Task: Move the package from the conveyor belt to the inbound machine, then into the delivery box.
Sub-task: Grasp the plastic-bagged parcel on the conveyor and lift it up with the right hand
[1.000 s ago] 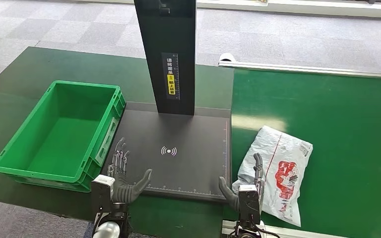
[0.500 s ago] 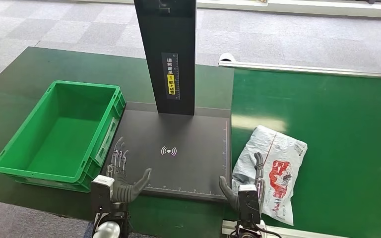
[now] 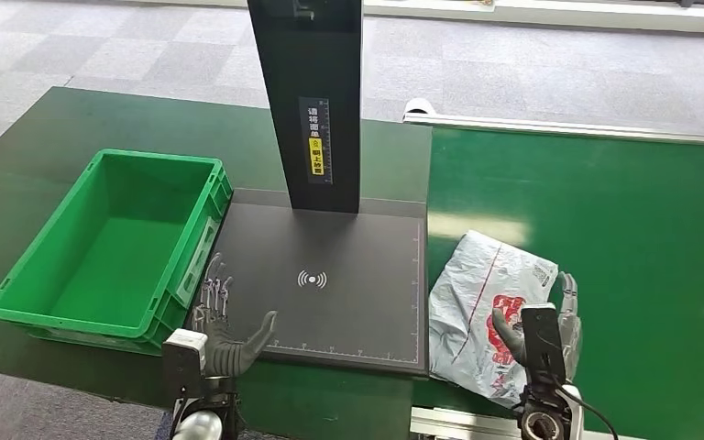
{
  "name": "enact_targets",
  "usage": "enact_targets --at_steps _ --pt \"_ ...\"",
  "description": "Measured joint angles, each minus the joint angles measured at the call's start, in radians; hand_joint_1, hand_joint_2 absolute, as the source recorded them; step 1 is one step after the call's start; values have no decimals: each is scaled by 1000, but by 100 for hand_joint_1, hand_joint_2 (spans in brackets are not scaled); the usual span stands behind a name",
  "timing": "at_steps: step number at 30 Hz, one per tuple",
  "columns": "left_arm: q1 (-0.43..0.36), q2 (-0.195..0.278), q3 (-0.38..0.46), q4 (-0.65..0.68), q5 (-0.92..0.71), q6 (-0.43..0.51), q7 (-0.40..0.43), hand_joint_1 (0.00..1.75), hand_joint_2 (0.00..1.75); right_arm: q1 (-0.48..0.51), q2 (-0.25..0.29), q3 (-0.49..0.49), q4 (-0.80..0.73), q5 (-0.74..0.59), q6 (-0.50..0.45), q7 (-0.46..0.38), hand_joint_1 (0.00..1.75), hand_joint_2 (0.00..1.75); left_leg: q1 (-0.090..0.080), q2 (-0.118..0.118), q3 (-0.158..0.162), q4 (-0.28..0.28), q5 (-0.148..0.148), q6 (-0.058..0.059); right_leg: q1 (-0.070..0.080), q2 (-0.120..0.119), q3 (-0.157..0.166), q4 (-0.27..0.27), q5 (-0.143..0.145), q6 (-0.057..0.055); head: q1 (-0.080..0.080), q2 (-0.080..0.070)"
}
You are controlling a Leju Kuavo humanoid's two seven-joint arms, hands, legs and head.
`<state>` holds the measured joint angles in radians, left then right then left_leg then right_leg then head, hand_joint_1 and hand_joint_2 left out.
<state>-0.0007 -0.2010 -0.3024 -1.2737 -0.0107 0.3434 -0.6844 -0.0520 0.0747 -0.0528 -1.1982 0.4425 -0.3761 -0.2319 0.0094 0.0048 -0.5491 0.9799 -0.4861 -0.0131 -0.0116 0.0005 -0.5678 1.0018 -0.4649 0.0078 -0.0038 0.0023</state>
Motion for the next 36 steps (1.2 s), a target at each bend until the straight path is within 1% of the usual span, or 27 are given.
enact_targets --at_steps 6,9,14,16,19,21,23,28,33,36 --pt "-5 -12 6 0 -11 -13 14 0 175 -41 -18 -62 47 -1 38 24 0 175 1 0 0 0 0 0 1 0 0 0 0 0 0 0" --pt "-6 -17 9 0 -19 -21 26 0 175 -58 -21 -78 80 9 76 53 0 175 1 0 0 0 0 0 1 0 0 0 0 0 0 0" --pt "-8 -22 12 0 -26 -36 33 0 175 -73 -19 -98 150 -28 192 76 0 175 0 0 0 0 0 0 1 0 0 0 0 0 0 0" --pt "-9 -23 13 0 -29 -38 33 0 175 -78 -17 -105 173 -55 233 72 0 175 0 0 0 0 0 0 1 0 0 0 0 0 0 0" --pt "-12 -24 13 3 -31 -42 34 0 175 -93 -16 -114 213 -122 331 61 0 175 0 0 0 0 0 0 1 0 0 0 0 0 0 0" --pt "-17 -25 13 7 -31 -46 34 0 175 -111 -16 -117 251 -144 382 61 0 175 0 0 0 0 0 0 1 0 0 0 0 0 0 0" --pt "-23 -26 13 11 -32 -49 34 0 175 -130 -15 -117 290 -147 402 63 0 175 1 0 0 0 0 0 1 0 0 0 0 0 0 0" --pt "-29 -26 13 17 -32 -52 34 0 175 -157 -12 -116 349 -148 412 63 0 175 1 0 0 0 0 0 1 0 0 0 0 0 0 0" --pt "-41 -32 13 28 -35 -61 36 0 175 -205 -12 -103 426 -146 466 65 0 175 1 2 1 0 0 0 1 1 1 0 0 0 0 0" --pt "-55 -36 12 41 -36 -62 41 0 175 -250 -11 -87 496 -145 484 64 130 175 1 6 5 0 0 0 1 4 3 0 1 -1 0 0"
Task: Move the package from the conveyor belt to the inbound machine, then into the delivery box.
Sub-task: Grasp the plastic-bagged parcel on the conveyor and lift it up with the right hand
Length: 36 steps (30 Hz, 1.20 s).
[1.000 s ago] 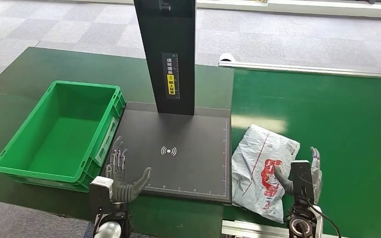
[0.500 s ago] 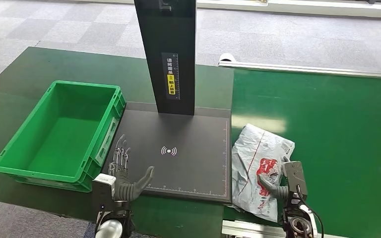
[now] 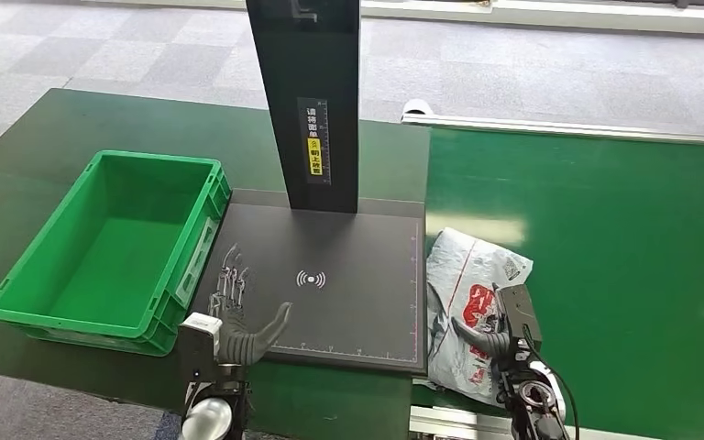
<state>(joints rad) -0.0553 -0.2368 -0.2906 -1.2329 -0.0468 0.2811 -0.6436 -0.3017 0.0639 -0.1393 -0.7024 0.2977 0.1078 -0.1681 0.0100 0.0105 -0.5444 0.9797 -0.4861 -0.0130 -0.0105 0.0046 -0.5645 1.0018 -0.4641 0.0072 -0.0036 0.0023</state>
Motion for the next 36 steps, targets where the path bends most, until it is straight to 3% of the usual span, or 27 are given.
enact_targets --at_steps 1,10,16,21,27,33,36 --pt "-4 -1 0 4 0 1 2 0 175 -14 1 6 21 0 -1 4 173 175 0 1 1 0 0 0 0 1 1 0 0 0 0 0" --pt "-13 -4 1 14 4 19 8 0 175 -73 8 21 106 -18 -65 36 175 175 1 6 7 0 0 0 1 6 5 0 2 0 0 0" --pt "-9 -4 3 13 4 30 7 0 175 -44 15 22 57 -100 -64 -52 175 175 1 2 5 0 0 0 1 4 4 0 2 0 0 0" --pt "20 -2 15 -19 -9 61 -8 0 175 89 26 27 -234 -170 -165 -69 175 175 0 -11 -4 0 2 1 0 -9 -1 0 1 1 0 0" --pt "69 9 34 -80 -17 74 -28 0 175 283 25 18 -706 -241 -325 -174 175 175 0 -13 -9 0 1 2 0 -11 -4 0 -1 2 0 0" --pt "86 13 42 -113 -18 75 -44 0 175 387 27 6 -941 -287 -385 -261 175 175 0 -11 -8 0 1 1 0 -9 -4 -1 -1 2 0 0" --pt "97 17 45 -134 -19 80 -51 0 175 424 28 3 -1019 -313 -370 -261 175 175 0 -9 -8 0 1 1 0 -8 -4 0 -1 2 0 0"
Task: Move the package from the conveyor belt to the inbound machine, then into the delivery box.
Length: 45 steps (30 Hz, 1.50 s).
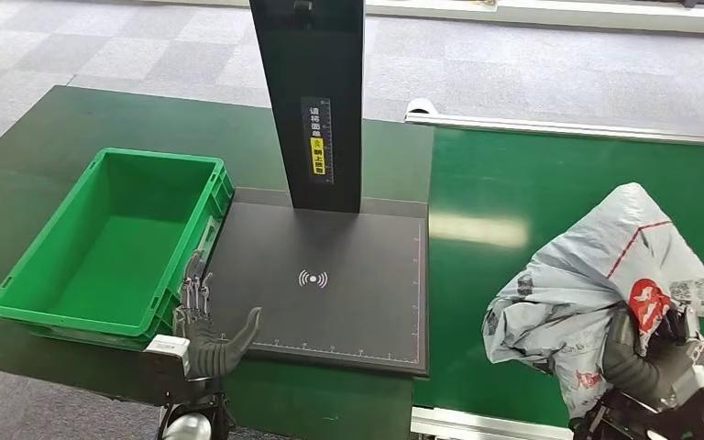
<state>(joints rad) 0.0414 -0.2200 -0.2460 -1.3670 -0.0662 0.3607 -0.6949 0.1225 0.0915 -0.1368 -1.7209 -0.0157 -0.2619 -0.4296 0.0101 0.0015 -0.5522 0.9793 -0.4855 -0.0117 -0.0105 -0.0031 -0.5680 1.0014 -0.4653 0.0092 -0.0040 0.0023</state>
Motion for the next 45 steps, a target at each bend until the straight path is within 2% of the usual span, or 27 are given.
enact_targets --at_steps 5,10,16,25,29,35,45 --pt "0 9 7 -41 -8 19 -5 0 175 -45 0 44 44 -6 129 67 175 175 0 4 2 0 1 0 0 3 1 0 1 -1 0 0" --pt "-20 19 15 -75 -9 52 -6 0 175 -156 15 145 214 -6 311 127 175 175 1 4 3 0 2 0 1 3 1 1 2 -2 0 0" --pt "-38 30 19 -91 -8 59 -6 0 175 -241 48 244 385 -2 333 125 175 175 1 -1 1 0 4 -1 1 -1 0 1 2 -2 0 0" --pt "-64 37 28 -99 -10 83 6 0 175 -323 91 339 562 35 436 204 174 175 1 0 0 0 4 -1 1 0 -1 1 2 -2 0 0" --pt "-73 33 30 -102 -22 80 29 0 175 -372 108 399 661 55 444 215 0 175 1 0 1 0 4 -1 1 1 -1 1 2 -2 0 0" --pt "-74 26 32 -104 -32 72 47 0 175 -427 111 437 749 83 401 251 0 175 0 0 1 0 4 -1 1 1 -1 1 2 -2 0 0" --pt "-74 11 26 -104 -49 37 70 0 175 -440 99 454 764 120 397 271 0 175 1 0 1 0 4 -1 1 1 -1 1 2 -2 0 0"
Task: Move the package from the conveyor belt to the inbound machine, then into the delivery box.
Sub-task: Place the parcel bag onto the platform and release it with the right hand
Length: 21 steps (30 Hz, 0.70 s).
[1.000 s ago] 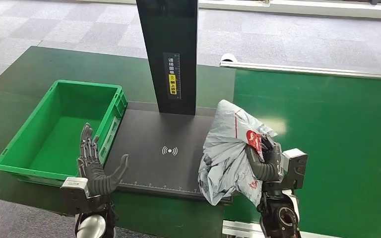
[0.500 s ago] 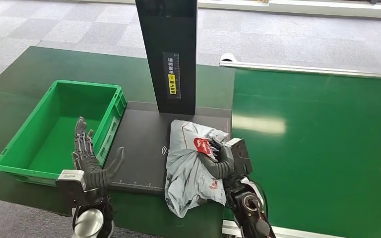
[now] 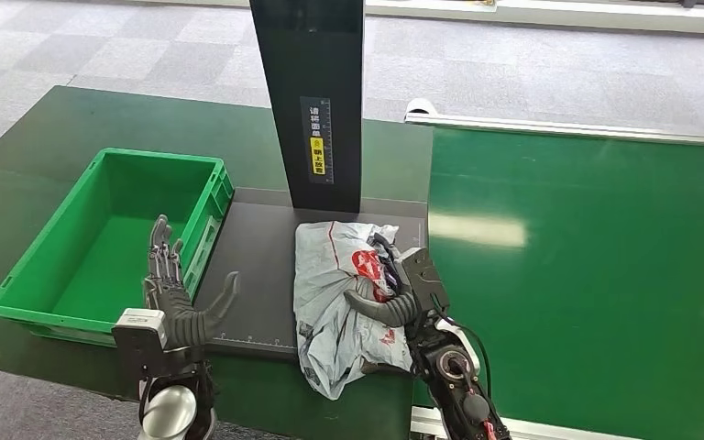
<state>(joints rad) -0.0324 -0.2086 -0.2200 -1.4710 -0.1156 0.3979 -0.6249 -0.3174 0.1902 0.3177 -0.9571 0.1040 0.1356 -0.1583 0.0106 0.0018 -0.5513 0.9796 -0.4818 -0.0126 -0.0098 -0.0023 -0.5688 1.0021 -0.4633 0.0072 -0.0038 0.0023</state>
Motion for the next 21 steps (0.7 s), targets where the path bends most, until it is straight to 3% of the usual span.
enact_targets --at_steps 14,21 --pt "0 -2 -2 0 -1 -2 3 0 175 -2 -6 4 0 1 0 0 0 175 0 0 0 0 0 0 0 0 0 0 0 0 0 0" --pt "-1 -1 -42 5 -32 -48 25 0 175 3 -25 22 -32 63 -7 4 0 175 0 0 0 0 0 0 0 0 0 0 0 0 0 0"
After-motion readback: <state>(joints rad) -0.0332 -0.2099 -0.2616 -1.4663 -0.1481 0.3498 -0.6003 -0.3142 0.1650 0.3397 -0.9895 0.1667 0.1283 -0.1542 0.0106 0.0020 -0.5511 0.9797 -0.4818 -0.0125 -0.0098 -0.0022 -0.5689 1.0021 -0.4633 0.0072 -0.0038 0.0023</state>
